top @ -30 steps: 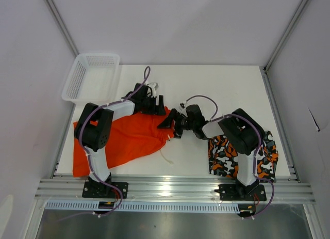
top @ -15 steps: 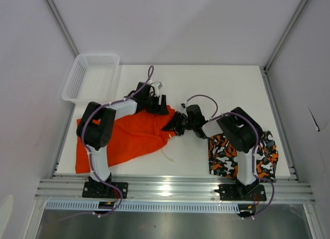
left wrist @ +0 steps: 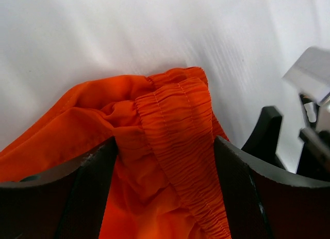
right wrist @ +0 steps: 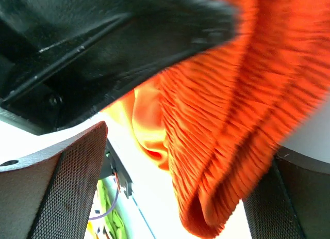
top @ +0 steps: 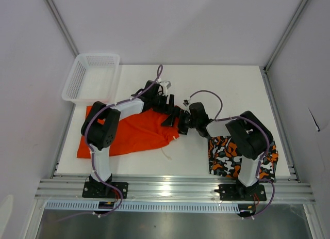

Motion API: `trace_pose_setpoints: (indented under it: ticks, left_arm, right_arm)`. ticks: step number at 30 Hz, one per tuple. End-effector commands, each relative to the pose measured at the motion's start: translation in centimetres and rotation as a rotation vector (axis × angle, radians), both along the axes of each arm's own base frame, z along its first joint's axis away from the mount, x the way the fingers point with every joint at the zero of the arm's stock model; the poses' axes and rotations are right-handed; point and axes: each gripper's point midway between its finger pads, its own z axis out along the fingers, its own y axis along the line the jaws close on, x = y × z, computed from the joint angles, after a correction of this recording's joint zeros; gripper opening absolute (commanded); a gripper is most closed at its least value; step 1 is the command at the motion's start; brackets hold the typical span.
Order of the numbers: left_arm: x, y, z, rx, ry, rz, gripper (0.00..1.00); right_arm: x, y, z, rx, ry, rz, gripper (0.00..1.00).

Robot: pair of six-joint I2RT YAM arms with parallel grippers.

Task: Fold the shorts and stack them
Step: Fold the shorts

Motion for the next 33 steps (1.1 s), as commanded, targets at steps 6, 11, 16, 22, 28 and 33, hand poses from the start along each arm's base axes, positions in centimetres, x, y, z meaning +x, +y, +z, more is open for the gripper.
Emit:
trace_pose_setpoints:
  ticks: [6, 11, 16, 22, 28, 33]
  left_arm:
    - [0.8, 0.1, 0.5, 0.024, -0.027, 0.008, 0.79]
    - [0.8, -0.3, 0.9, 0.001, -0.028, 0.009, 0.86]
    - [1.4, -1.3, 3.9, -0.058, -0.056, -0.003, 0.89]
    - [1.1, -1.3, 5.0, -0.050, -0.039, 0.013, 0.90]
    - [-1.0, 1.0, 6.5, 0.002, -0.037, 0.086, 0.93]
    - [-5.3, 1.9, 10.0, 0.042, -0.151, 0.095, 0.93]
  right_arm:
    - [-0.3, -5.6, -3.8, -0.126, 0.099, -0.153, 0.94]
    - [-0.5, -6.3, -3.9, -0.094, 0.118, -0.182, 0.39]
    - [-0.9, -5.9, -4.3, -0.091, 0.129, -0.152, 0.26]
    - [-1.4, -5.6, -4.4, -0.094, 0.122, -0.126, 0.05]
    - [-1.3, -5.8, -4.3, -0.111, 0.106, -0.126, 0.00]
    - [-1.1, -5.6, -3.3, -0.074, 0.116, -0.125, 0.00]
